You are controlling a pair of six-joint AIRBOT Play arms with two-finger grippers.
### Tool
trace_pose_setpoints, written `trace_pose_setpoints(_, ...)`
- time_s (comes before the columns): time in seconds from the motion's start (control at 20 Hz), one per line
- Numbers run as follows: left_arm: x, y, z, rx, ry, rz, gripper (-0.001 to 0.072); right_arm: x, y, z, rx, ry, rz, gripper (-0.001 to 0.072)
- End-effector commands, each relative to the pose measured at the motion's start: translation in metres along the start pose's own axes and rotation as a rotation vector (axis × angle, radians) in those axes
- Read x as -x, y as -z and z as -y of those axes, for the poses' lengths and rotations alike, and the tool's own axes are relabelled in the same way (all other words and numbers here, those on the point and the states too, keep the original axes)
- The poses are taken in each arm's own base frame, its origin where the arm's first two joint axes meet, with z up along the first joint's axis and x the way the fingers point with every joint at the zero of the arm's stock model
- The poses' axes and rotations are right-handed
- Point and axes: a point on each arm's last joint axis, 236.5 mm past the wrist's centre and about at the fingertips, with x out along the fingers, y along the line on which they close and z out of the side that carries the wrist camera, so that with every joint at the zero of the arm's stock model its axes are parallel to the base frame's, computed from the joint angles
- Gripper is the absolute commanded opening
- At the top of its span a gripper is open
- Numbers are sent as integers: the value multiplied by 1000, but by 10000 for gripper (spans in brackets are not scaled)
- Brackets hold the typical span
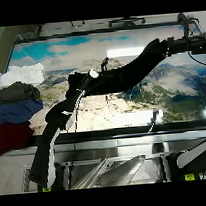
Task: Fold the shirts.
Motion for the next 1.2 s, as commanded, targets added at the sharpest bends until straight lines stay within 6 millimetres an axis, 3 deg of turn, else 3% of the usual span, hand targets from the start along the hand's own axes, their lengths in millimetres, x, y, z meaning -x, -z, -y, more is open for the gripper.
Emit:
trace_pose_setpoints(0.0, 9, 2, -7, 48, -9, -19, 1, -20, 3, -26, 22, -32, -31, 15)
trace_pose_setpoints(0.1, 44, 6, 9, 31, 26, -99, 7, -27, -3, -26, 13, -20, -9, 16)
trace_pose_setpoints(0.15, 69, 5, 27, 17, 74, -136, 21, -32, -6, -27, 7, -18, -3, 15)
trace_pose_setpoints(0.25, 142, -7, 79, -64, 235, -160, 20, -48, -8, -34, 1, -24, -1, 16)
trace_pose_setpoints(0.35, 229, -28, 118, -133, 330, -102, 19, -80, -12, -47, 11, -29, 10, 16)
trace_pose_setpoints(0.5, 346, -58, 131, -233, 309, 66, 20, -166, -22, -77, 78, -20, 87, 16)
trace_pose_setpoints(0.6, 400, -68, 125, -270, 267, 156, 21, -239, -20, -89, 132, 11, 165, 17)
trace_pose_setpoints(0.65, 421, -69, 121, -290, 248, 185, 21, -281, -10, -91, 144, 33, 195, 16)
trace_pose_setpoints(0.75, 446, -65, 115, -298, 229, 205, 21, -361, 26, -87, 187, 99, 241, 17)
trace_pose_setpoints(0.85, 450, -60, 106, -287, 222, 211, 21, -422, 67, -67, 130, 186, 317, 18)
trace_pose_setpoints(0.9, 447, -56, 100, -269, 225, 203, 21, -444, 85, -53, 93, 237, 364, 134)
trace_pose_setpoints(0.95, 442, -51, 95, -244, 230, 190, 21, -461, 103, -45, 98, 262, 369, 493)
trace_pose_setpoints(1.0, 438, -48, 91, -234, 238, 182, 21, -473, 118, -47, 106, 240, 327, 720)
trace_pose_setpoints(1.05, 434, -44, 86, -214, 242, 169, 21, -479, 130, -56, 137, 194, 253, 713)
trace_pose_setpoints(1.15, 430, -38, 81, -192, 251, 147, 21, -465, 123, -77, 162, 114, 176, 702)
